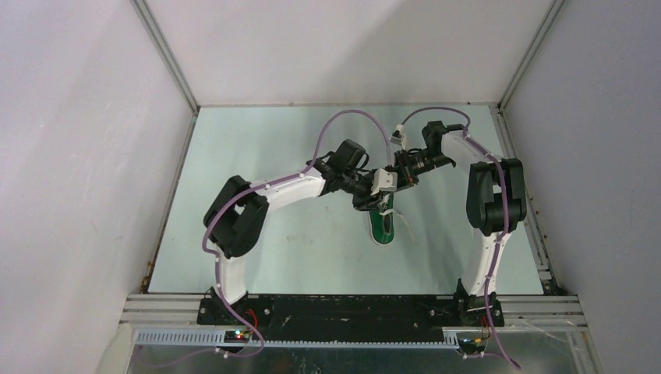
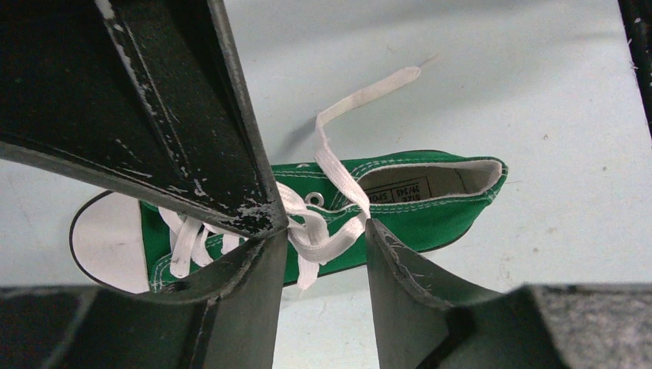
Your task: Tie the shoes
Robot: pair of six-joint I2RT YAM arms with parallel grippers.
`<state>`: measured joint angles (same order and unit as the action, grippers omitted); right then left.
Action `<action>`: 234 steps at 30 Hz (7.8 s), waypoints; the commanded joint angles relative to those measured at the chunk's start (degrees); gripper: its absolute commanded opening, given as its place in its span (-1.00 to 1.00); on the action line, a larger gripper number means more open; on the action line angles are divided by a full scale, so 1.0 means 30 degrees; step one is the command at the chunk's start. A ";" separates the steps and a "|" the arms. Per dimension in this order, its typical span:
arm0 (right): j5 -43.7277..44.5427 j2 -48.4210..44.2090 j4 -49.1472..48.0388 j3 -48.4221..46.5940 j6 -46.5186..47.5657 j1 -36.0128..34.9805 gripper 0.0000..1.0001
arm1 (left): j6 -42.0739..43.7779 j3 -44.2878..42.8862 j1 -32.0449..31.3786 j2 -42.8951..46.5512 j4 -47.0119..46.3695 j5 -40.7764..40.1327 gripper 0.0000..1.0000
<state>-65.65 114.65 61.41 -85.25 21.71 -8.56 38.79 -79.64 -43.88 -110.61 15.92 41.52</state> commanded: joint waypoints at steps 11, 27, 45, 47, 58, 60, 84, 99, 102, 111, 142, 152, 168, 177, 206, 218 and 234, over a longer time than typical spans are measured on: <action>-0.0693 0.0295 0.0387 -0.0907 0.0026 0.0183 -1.00 | 0.2894 -0.1181 -0.0321 -0.0214 0.1057 -0.0466 -0.21; -0.0731 0.0381 0.0421 -0.0849 -0.0010 0.0219 -1.00 | 0.5699 -0.1379 -0.0563 -0.0371 0.2419 -0.0615 -0.04; -0.0122 0.0182 0.1514 -0.1222 0.0892 0.1142 -0.81 | 0.2577 -0.0305 -0.0338 0.0217 -0.0438 -0.1957 -0.87; 0.0309 -0.0026 0.1692 -0.1391 0.1271 0.1478 -0.68 | 0.1736 -0.0025 -0.0223 0.0358 -0.0791 -0.2316 -0.89; 0.2148 0.1737 0.0843 -0.3010 0.1856 0.1381 -0.45 | -0.2630 0.1917 0.0705 0.1416 -0.3252 -0.4500 -1.00; 0.2317 0.2011 0.0791 -0.3354 0.1962 0.1108 -0.48 | -0.3504 0.2172 0.0922 0.1569 -0.3758 -0.4154 -1.00; 0.3027 0.3027 0.1511 -0.4246 0.5060 -0.1041 -0.43 | -0.6972 0.1675 0.1588 0.0919 -0.5762 -0.0398 -1.00; 0.3289 0.2400 0.1695 -0.2484 0.6598 -0.1531 -0.38 | -0.7209 0.2145 0.1571 0.1141 -0.5813 -0.0609 -0.98; 0.2853 0.2402 0.1911 -0.2488 0.6954 -0.1538 -0.34 | -0.7162 0.2167 0.1561 0.1106 -0.5731 -0.0607 -0.97; 0.2216 0.2256 0.2144 -0.2438 0.7500 -0.1360 -0.35 | -0.6823 0.2337 0.1575 0.1152 -0.5426 -0.0610 -0.96; 0.1287 0.0725 -0.0453 -0.0555 0.3225 0.0251 -0.98 | -0.8150 0.2336 0.0610 0.0054 -0.7162 -0.4032 -1.00; -0.0172 0.0895 -0.0699 0.0058 0.1819 0.0569 -0.98 | -0.7948 0.2600 0.0239 -0.0294 -0.8092 -0.4724 -1.00; 0.0205 0.1264 -0.1594 0.0338 0.0466 0.0579 -0.98 | -0.9241 0.4317 0.0737 0.0732 -0.9538 -0.2972 -0.36; 0.0245 0.1361 -0.1240 0.0211 0.0805 0.0578 -0.98 | -1.0587 0.1810 0.1409 -0.1269 -0.7763 0.1462 -0.06; -0.0362 0.1355 -0.0957 0.0221 0.0667 0.0365 -0.98 | -1.2784 0.2096 0.1760 -0.1041 -0.8241 -0.3281 -1.00; -0.0899 0.1029 -0.1299 0.0469 -0.0043 0.0032 -0.97 | -1.5227 0.3018 0.1749 0.0029 -1.0232 -0.5581 -1.00; -0.1404 0.1373 -0.2317 0.0582 -0.1830 -0.0721 -0.93 | -1.5990 0.4497 0.1507 0.0352 -1.1757 -0.6410 -1.00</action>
<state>-65.82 119.35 52.88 -83.44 19.20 -9.78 -7.29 -66.50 -39.90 -110.54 -12.27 27.53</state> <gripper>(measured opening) 0.028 0.009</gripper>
